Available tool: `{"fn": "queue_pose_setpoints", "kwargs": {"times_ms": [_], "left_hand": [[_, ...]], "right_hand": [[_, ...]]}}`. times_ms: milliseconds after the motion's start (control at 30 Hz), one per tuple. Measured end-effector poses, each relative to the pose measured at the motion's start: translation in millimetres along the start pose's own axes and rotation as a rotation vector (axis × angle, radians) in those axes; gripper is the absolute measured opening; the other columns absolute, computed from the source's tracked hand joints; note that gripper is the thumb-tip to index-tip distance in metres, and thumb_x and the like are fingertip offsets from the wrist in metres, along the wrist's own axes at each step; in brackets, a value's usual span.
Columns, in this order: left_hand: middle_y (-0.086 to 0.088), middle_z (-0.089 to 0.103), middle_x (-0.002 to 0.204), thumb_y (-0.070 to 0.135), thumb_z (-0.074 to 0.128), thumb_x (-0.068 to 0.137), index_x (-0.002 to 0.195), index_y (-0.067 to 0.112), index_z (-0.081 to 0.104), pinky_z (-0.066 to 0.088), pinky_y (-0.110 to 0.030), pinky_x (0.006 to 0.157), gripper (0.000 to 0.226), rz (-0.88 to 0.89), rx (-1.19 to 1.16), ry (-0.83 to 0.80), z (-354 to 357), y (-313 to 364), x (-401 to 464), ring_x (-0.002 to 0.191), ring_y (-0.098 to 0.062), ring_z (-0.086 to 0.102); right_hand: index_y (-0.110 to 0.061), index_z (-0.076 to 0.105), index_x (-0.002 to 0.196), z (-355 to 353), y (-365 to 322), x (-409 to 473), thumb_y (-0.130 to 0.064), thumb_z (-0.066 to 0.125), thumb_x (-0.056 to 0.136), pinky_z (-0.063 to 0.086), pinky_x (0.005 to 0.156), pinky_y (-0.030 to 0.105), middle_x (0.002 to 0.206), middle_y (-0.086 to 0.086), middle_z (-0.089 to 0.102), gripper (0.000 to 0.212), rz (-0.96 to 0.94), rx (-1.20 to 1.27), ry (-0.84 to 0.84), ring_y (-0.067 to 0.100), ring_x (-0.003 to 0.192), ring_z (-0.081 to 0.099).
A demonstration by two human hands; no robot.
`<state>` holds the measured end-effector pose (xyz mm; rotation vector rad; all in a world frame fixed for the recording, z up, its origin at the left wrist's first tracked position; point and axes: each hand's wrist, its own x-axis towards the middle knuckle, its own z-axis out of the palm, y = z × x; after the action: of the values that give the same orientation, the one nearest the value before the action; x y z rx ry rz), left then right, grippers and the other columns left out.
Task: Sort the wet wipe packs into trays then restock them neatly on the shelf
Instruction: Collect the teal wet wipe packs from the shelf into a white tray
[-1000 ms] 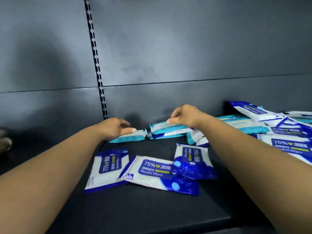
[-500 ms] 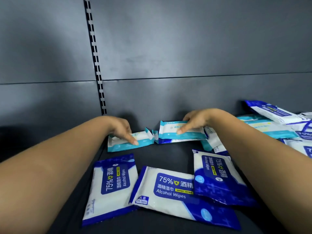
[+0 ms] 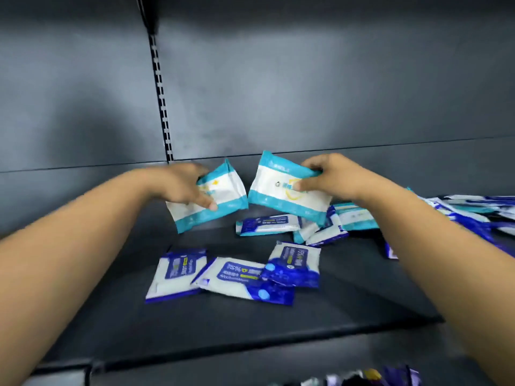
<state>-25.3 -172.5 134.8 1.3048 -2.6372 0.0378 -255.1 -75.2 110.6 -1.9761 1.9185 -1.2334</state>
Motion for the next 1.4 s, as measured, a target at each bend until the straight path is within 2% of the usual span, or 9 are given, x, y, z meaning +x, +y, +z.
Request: {"fn": "queue_pose_setpoints", "kwargs": {"times_ms": [167, 267, 400, 567, 833, 1033, 1133, 1267, 1400], "left_hand": [[0.010, 0.055, 0.071, 0.044, 0.070, 0.075, 0.072, 0.024, 0.052, 0.036, -0.014, 0.050, 0.027, -0.048, -0.211, 0.149, -5.0, 81.3, -97.6, 0.063, -0.002, 0.050], [0.012, 0.059, 0.069, 0.043, 0.071, 0.075, 0.076, 0.023, 0.055, 0.039, -0.017, 0.051, 0.025, -0.106, -0.451, 0.217, 21.1, 128.7, -145.9, 0.060, -0.002, 0.054], [0.014, 0.067, 0.059, 0.031, 0.073, 0.070, 0.076, 0.020, 0.062, 0.049, -0.012, 0.052, 0.016, -0.172, -0.980, 0.195, 90.1, 181.5, -206.6, 0.052, 0.000, 0.060], [0.009, 0.071, 0.067, 0.035, 0.076, 0.057, 0.078, 0.019, 0.064, 0.054, -0.032, 0.073, 0.029, -0.395, -1.205, 0.055, 202.2, 215.0, -251.5, 0.065, -0.012, 0.065], [0.007, 0.062, 0.073, 0.047, 0.072, 0.074, 0.086, 0.021, 0.063, 0.045, -0.018, 0.056, 0.029, -0.769, -1.063, -0.160, 399.8, 223.4, -324.6, 0.066, -0.010, 0.058], [0.007, 0.062, 0.074, 0.025, 0.071, 0.081, 0.097, 0.011, 0.066, 0.045, -0.017, 0.057, 0.022, -1.105, -1.123, -0.290, 543.2, 214.1, -402.7, 0.065, -0.008, 0.056], [-0.002, 0.066, 0.083, 0.028, 0.069, 0.081, 0.101, 0.008, 0.068, 0.047, -0.014, 0.055, 0.028, -1.125, -1.018, -0.375, 605.0, 205.5, -431.0, 0.063, -0.002, 0.059], [-0.015, 0.069, 0.097, 0.037, 0.070, 0.080, 0.100, 0.003, 0.065, 0.054, -0.037, 0.074, 0.040, -1.179, -0.826, -0.416, 681.4, 189.8, -451.0, 0.088, -0.026, 0.066], [-0.012, 0.068, 0.104, 0.043, 0.067, 0.080, 0.110, 0.004, 0.062, 0.052, -0.035, 0.073, 0.049, -1.129, -0.762, -0.473, 740.6, 182.2, -456.3, 0.093, -0.027, 0.064]], "right_hand": [[-0.011, 0.061, 0.087, -53.1, 8.2, -103.7, -0.018, 0.069, 0.081, 0.047, 0.072, 0.024, 0.085, 0.002, 0.065, 0.012, 0.050, 0.144, -0.019, 0.014, 0.073, 0.059], [-0.008, 0.060, 0.096, -62.9, 19.3, -171.0, -0.008, 0.063, 0.084, 0.054, 0.076, 0.032, 0.093, 0.007, 0.070, 0.012, 0.144, 0.493, -0.070, 0.018, 0.077, 0.066], [-0.009, 0.061, 0.088, -57.8, 41.9, -258.5, 0.000, 0.055, 0.085, 0.057, 0.058, 0.023, 0.070, -0.002, 0.072, 0.011, 0.276, 0.877, -0.083, 0.009, 0.060, 0.068], [-0.011, 0.064, 0.086, -21.8, 87.5, -339.8, -0.005, 0.057, 0.087, 0.057, 0.055, 0.023, 0.071, -0.003, 0.073, 0.009, 0.503, 0.968, -0.083, 0.009, 0.063, 0.069], [-0.006, 0.064, 0.092, 101.3, 187.6, -453.0, -0.001, 0.057, 0.087, 0.059, 0.062, 0.028, 0.072, 0.000, 0.073, 0.010, 1.044, 0.993, -0.121, 0.014, 0.066, 0.069], [-0.004, 0.063, 0.090, 210.2, 255.3, -556.8, 0.001, 0.058, 0.086, 0.055, 0.055, 0.022, 0.065, 0.001, 0.070, 0.008, 1.554, 0.922, -0.172, 0.011, 0.058, 0.066], [-0.008, 0.057, 0.076, 259.3, 286.3, -598.2, 0.003, 0.058, 0.086, 0.046, 0.054, 0.020, 0.070, 0.004, 0.060, 0.015, 1.665, 0.782, -0.191, 0.013, 0.060, 0.054], [-0.011, 0.057, 0.075, 325.9, 325.2, -634.2, 0.001, 0.059, 0.085, 0.042, 0.051, 0.019, 0.065, 0.000, 0.059, 0.016, 1.716, 0.673, -0.313, 0.010, 0.061, 0.050], [-0.010, 0.057, 0.077, 382.2, 351.7, -653.9, -0.001, 0.061, 0.085, 0.049, 0.072, 0.033, 0.073, 0.005, 0.057, 0.012, 1.722, 0.650, -0.391, 0.016, 0.068, 0.055]]}}
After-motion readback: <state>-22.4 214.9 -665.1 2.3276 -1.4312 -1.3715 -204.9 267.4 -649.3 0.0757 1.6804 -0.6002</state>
